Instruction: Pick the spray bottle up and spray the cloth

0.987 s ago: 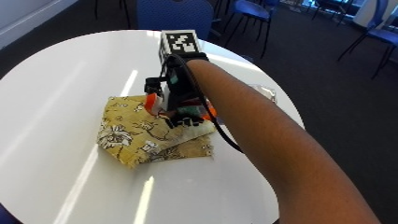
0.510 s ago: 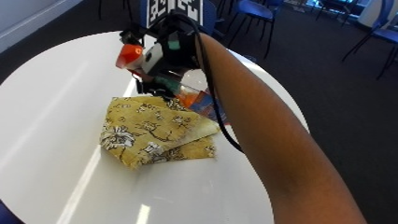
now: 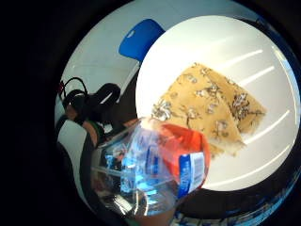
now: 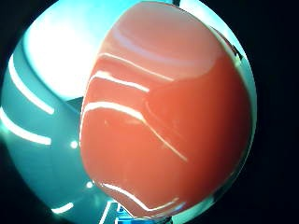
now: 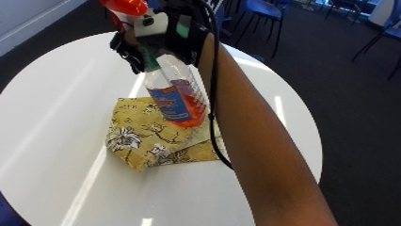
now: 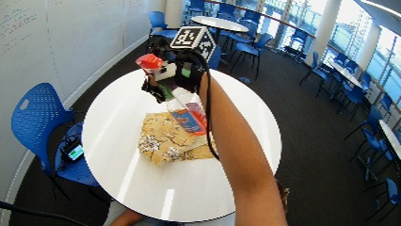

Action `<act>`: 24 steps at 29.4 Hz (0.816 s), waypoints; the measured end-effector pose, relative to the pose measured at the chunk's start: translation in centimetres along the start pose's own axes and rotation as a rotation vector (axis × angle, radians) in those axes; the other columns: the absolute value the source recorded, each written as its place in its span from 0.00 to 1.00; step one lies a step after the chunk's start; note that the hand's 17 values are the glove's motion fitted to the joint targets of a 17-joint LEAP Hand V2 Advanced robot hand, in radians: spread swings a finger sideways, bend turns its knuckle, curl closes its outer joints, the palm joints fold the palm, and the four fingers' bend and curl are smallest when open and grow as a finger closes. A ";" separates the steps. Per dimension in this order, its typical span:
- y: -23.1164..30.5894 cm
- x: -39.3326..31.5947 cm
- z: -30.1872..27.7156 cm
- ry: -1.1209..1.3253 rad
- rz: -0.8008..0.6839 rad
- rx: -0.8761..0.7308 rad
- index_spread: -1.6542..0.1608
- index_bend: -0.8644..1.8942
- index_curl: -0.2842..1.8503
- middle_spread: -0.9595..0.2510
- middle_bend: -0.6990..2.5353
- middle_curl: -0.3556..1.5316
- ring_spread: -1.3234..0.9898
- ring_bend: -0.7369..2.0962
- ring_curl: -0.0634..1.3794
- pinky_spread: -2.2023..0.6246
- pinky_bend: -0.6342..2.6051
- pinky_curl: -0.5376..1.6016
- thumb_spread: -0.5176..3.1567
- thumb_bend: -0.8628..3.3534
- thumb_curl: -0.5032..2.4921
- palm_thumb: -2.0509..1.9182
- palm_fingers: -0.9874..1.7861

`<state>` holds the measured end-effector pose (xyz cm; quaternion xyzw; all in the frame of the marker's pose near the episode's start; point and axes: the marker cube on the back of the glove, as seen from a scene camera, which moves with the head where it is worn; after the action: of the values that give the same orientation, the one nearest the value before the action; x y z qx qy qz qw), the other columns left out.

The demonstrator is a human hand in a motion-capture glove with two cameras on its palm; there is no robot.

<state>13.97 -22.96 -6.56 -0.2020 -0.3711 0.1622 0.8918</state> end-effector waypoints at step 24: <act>-3.3 -1.7 3.8 -0.403 -0.336 0.663 0.76 0.41 0.41 0.63 0.41 0.48 0.49 0.49 0.37 0.69 0.33 0.43 0.25 0.20 0.42 0.76 0.85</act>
<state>10.51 -25.65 -3.53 0.1951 -0.4934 0.1612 0.8321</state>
